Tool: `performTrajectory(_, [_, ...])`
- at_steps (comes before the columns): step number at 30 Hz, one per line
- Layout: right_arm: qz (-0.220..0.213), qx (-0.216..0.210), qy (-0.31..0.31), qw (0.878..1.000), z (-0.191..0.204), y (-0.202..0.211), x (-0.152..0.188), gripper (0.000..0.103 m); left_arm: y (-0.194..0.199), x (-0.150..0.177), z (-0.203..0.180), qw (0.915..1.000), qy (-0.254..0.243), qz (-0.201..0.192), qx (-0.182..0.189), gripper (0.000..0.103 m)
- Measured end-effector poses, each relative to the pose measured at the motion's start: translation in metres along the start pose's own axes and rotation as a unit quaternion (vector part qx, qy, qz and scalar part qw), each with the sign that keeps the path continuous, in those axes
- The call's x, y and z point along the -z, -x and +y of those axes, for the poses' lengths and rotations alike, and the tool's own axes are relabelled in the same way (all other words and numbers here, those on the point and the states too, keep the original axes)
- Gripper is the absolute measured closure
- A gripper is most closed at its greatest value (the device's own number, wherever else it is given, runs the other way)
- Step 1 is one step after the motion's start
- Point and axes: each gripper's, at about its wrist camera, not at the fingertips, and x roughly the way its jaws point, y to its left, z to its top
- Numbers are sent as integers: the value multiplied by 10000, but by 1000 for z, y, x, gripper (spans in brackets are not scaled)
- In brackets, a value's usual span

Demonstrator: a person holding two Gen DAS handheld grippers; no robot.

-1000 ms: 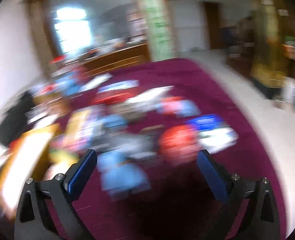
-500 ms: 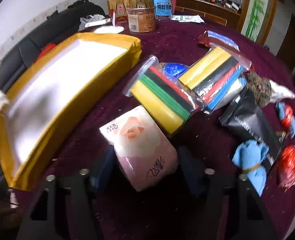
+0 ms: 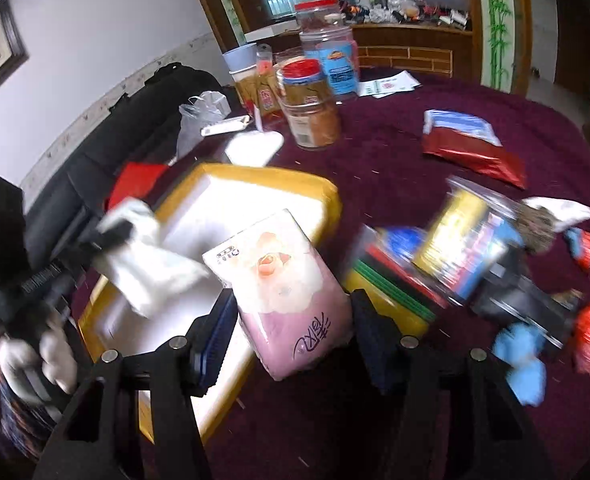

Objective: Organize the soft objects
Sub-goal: 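Carry both items into the yellow-rimmed tray and open both tools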

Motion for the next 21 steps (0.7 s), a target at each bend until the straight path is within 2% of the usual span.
performTrajectory(3, [166, -129, -279, 9994, 10, -31, -20, 46, -29, -14, 12, 9995, 138, 262, -101, 96])
performTrajectory(5, [188, -7, -332, 9993, 17, -46, -28, 46, -47, -22, 20, 9988, 212, 362, -257, 96])
performTrajectory(9, [175, 153, -504, 9985, 15, -61, -35, 46, -79, -31, 30, 9969, 423, 583, -316, 95])
performTrajectory(12, [282, 298, -685, 9968, 8, -73, -40, 46, -101, -33, 24, 9964, 364, 698, -325, 90])
performTrajectory(14, [315, 371, -732, 9961, 7, -79, -43, 46, -117, -34, 22, 9949, 386, 810, -471, 75])
performTrajectory(17, [299, 655, -558, 9958, 15, -89, -50, 45, -124, -35, 30, 9929, 593, 841, -599, 58])
performTrajectory(20, [308, 834, -380, 9953, 26, -101, -57, 45, -118, -33, 40, 9916, 764, 818, -653, 47])
performTrajectory(21, [333, 870, -330, 9951, 29, -106, -59, 45, -114, -33, 42, 9918, 779, 790, -629, 47])
